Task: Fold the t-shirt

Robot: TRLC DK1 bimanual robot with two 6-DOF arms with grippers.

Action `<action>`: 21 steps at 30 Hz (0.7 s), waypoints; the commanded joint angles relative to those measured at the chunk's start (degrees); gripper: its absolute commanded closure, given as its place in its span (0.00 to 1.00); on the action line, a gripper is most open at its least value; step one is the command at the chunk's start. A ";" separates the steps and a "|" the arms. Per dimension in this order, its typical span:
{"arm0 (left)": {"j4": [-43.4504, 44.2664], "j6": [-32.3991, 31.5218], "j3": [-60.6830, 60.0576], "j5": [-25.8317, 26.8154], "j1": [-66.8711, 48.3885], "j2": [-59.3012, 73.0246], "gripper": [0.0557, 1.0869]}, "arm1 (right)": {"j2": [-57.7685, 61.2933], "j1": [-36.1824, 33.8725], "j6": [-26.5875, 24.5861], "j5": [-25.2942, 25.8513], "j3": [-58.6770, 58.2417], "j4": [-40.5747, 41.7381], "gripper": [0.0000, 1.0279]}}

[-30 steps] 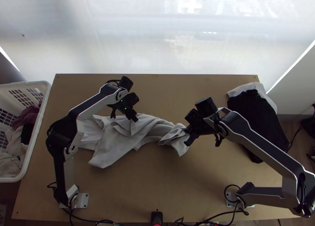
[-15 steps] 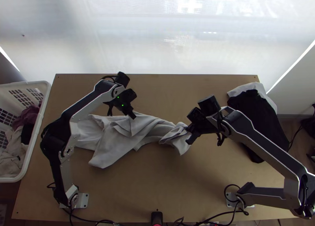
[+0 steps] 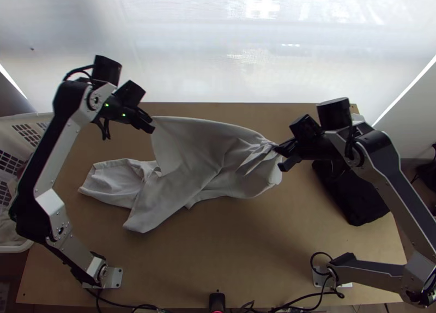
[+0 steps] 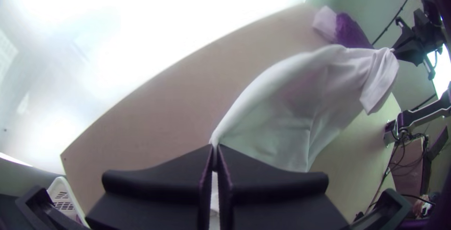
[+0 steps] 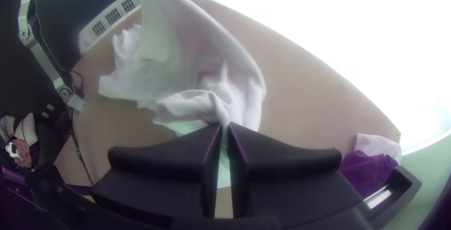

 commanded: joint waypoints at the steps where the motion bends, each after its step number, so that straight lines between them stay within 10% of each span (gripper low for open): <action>1: -7.82 0.21 15.03 0.47 8.10 -4.31 0.97 | 0.77 -8.78 1.20 -5.79 11.14 -6.33 0.97; 14: -2.99 3.55 18.45 1.53 27.70 -14.69 0.97 | 6.14 -24.51 6.38 -23.63 29.42 -17.67 0.97; 21: 5.36 -3.39 15.64 4.43 31.75 -21.80 0.97 | 7.81 -18.54 7.52 -25.74 43.66 -21.54 0.97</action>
